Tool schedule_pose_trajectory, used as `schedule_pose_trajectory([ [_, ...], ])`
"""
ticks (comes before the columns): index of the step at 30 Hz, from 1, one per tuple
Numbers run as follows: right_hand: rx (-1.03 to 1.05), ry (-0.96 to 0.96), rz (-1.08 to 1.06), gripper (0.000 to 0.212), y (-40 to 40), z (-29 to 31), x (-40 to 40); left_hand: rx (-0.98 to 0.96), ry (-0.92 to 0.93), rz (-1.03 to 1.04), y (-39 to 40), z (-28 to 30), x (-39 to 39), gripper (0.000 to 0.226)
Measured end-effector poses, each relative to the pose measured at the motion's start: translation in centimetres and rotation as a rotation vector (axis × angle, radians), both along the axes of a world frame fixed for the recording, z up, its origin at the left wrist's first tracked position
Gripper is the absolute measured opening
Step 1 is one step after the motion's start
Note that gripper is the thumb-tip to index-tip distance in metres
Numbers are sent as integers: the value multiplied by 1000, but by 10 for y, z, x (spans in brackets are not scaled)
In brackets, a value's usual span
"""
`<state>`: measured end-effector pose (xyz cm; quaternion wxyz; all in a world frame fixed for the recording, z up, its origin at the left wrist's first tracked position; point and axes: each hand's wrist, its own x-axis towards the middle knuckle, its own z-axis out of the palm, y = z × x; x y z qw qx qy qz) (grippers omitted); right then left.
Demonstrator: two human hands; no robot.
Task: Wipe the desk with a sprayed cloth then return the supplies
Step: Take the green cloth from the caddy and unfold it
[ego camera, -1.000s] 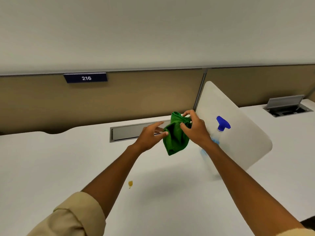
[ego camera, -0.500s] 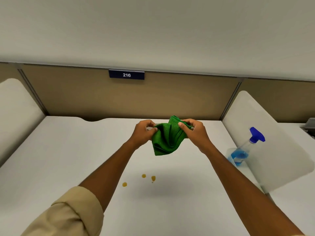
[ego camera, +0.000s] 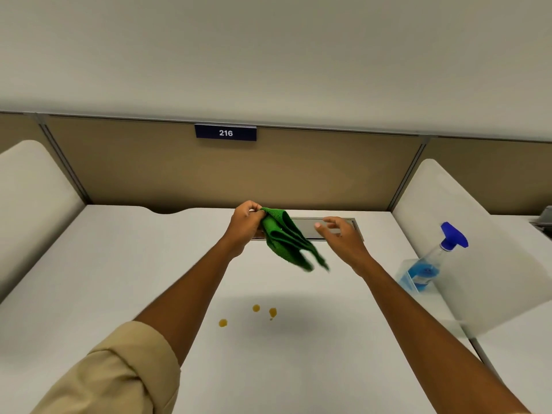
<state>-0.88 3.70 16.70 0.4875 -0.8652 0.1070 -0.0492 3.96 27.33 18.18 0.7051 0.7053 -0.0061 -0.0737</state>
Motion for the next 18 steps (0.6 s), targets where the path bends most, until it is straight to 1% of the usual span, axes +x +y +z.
schedule_pose_trajectory([
  [4, 67, 17, 270, 68, 11, 4, -5, 40, -8, -21, -12, 2, 2, 9],
  [6, 40, 17, 398, 80, 20, 7, -8, 64, -16, -29, -17, 2, 3, 9],
  [8, -18, -2, 460, 89, 26, 7, -9, 91, -23, -42, -23, 3, 4, 6],
  [10, -81, -29, 468, 98, 31, 4, -8, 112, -20, -42, -26, 3, 4, 6],
  [12, -121, -78, 441, 94, 33, 0, -7, 113, -16, -50, -30, 4, 4, 6],
  [15, -107, -153, 369, 76, 31, -1, -7, 60, -5, -105, -32, 5, 3, 8],
  [18, -76, -215, 278, 59, 28, 0, -6, -58, 27, -260, -31, 8, -1, 23],
])
